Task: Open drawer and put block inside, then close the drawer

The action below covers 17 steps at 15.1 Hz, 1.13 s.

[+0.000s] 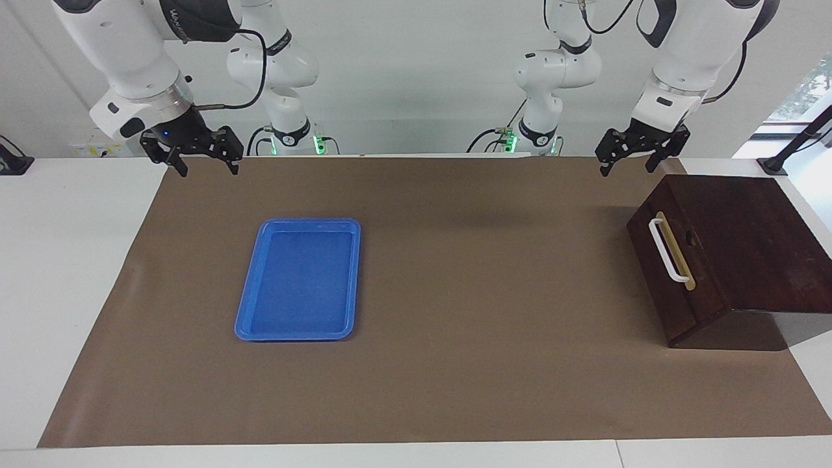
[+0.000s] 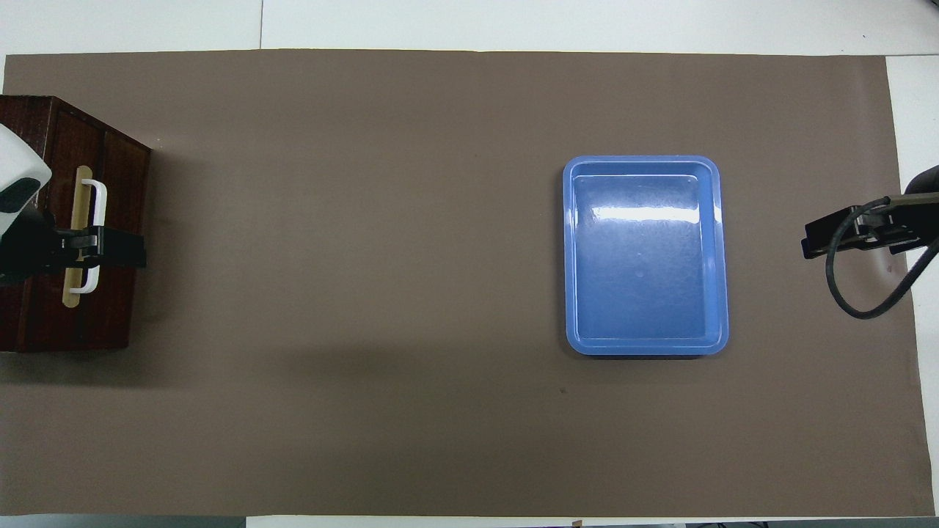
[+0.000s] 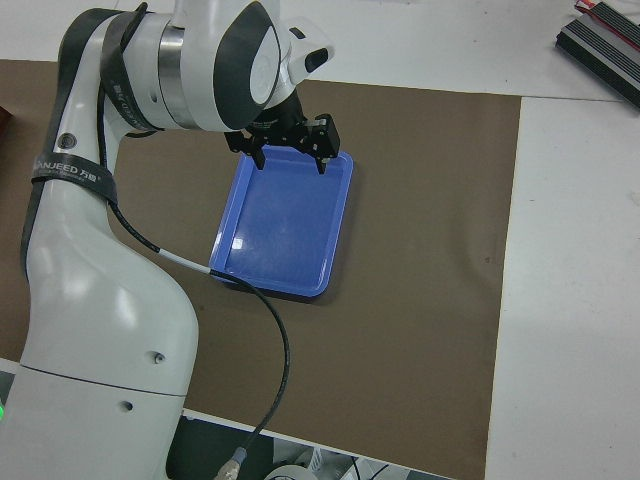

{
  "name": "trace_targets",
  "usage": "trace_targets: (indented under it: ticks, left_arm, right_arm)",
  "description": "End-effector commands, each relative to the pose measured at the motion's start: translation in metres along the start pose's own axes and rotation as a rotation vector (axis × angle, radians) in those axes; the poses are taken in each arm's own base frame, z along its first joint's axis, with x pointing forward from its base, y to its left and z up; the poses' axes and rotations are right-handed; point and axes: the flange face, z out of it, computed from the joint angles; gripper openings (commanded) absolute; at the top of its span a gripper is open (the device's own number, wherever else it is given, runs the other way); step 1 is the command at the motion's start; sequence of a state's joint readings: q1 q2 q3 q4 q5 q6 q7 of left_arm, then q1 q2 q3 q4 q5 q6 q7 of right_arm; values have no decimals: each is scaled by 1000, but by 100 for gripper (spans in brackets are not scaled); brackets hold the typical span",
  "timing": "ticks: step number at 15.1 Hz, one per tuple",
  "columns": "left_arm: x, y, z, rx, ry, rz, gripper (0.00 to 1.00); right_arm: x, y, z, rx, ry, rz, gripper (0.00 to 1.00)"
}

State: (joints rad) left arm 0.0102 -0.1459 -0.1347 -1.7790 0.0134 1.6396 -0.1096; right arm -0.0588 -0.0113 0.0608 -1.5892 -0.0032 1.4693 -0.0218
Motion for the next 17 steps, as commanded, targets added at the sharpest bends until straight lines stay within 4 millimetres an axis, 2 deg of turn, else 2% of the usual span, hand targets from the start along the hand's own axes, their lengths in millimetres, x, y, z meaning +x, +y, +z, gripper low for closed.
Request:
trace_targets:
  ticks: [1, 4, 6, 10, 17]
  left_arm:
    - [10, -11, -3, -24, -2, -14, 100]
    - [38, -13, 2, -36, -43, -14, 100]
    - [36, -14, 11, -34, -51, -8, 100]
    - [36, -4, 11, -35, -25, 10, 100]
    - [30, -5, 15, -33, -38, 100, 100]
  right_arm:
    - [-5, 3, 0, -5, -2, 21, 100]
    - [-5, 3, 1, -5, -4, 21, 100]
    - [-5, 4, 0, -5, -2, 18, 100]
    - [-5, 4, 0, -5, -1, 20, 100]
    - [-5, 3, 0, -5, 0, 20, 100]
